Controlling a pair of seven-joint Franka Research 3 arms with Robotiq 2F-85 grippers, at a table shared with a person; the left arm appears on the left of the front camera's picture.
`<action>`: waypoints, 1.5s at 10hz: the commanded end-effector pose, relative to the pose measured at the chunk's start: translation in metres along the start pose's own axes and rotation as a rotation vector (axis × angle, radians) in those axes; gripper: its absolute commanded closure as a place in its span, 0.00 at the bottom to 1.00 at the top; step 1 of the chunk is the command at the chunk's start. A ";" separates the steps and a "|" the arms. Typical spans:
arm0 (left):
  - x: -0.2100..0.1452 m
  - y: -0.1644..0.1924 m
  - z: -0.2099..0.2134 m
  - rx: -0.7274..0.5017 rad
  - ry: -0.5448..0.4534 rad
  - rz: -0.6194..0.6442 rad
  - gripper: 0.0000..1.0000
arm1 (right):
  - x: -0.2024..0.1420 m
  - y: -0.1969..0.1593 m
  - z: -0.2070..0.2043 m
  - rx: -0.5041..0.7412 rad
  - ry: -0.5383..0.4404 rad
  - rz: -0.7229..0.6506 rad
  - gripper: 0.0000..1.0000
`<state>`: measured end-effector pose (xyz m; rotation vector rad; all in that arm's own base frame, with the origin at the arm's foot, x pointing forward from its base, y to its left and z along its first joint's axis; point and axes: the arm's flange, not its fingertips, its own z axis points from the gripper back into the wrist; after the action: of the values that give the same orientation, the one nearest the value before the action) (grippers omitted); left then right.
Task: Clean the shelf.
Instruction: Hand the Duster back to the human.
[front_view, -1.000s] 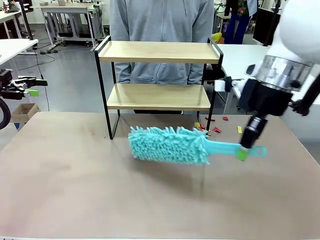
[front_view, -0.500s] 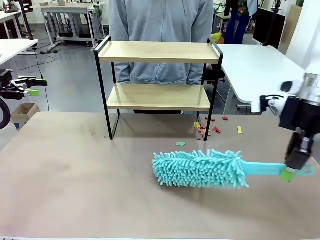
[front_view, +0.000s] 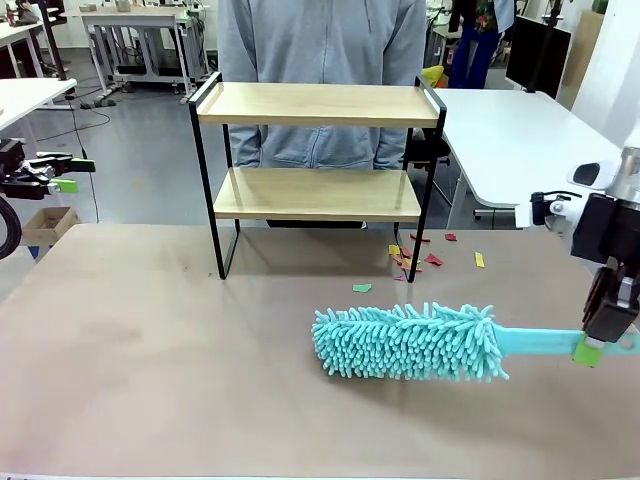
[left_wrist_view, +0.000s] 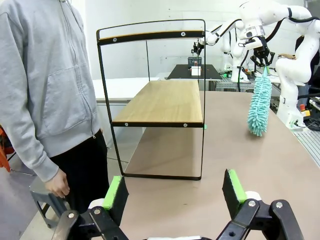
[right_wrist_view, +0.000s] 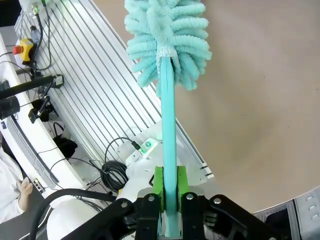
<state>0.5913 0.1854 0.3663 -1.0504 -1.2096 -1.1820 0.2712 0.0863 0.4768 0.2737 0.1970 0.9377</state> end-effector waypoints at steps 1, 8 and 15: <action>0.002 -0.001 -0.001 -0.001 -0.001 -0.004 0.00 | 0.004 0.000 0.000 -0.003 -0.010 0.000 0.87; 0.000 0.000 0.000 0.000 0.000 0.000 0.00 | 0.000 0.000 -0.001 0.001 0.002 0.000 0.87; 0.054 -0.164 -0.131 0.156 0.006 -0.088 0.00 | 0.017 -0.104 0.031 -0.170 -0.401 0.372 0.87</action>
<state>0.4658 0.0512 0.4014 -0.9271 -1.2650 -1.1614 0.3605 0.0382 0.4775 0.2643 -0.2563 1.1408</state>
